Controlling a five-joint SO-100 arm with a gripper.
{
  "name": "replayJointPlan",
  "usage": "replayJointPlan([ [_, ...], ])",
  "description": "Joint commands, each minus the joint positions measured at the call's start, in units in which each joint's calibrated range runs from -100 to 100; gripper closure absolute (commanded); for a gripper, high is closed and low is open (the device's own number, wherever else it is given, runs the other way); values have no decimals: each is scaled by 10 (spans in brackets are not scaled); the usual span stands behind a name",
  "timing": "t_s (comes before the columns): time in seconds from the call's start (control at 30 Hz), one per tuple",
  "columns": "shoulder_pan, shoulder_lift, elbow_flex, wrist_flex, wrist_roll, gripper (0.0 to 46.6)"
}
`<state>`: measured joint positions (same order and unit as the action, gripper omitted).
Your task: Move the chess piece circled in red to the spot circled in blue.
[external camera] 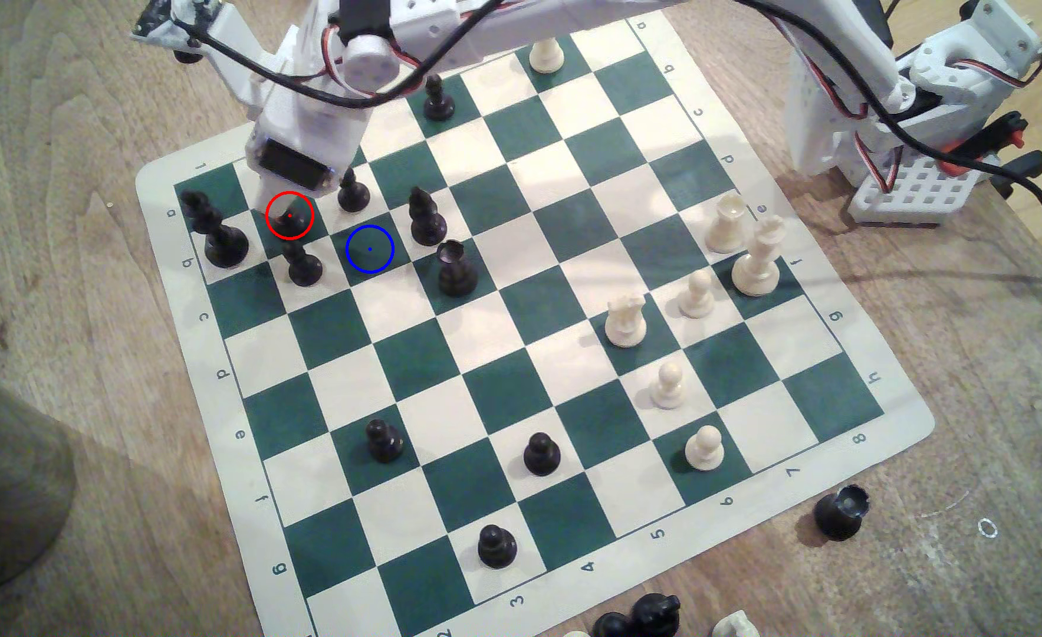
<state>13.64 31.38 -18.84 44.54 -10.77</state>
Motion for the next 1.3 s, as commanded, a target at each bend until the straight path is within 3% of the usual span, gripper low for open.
replayJointPlan([
  [0.0, 1, -23, -43, -8, -1, 464],
  [0.27, 6, -46, -52, 0, -1, 464],
  [0.7, -2, -195, -42, 91, -3, 464],
  [1.27, -36, -332, 266, -8, -5, 464],
])
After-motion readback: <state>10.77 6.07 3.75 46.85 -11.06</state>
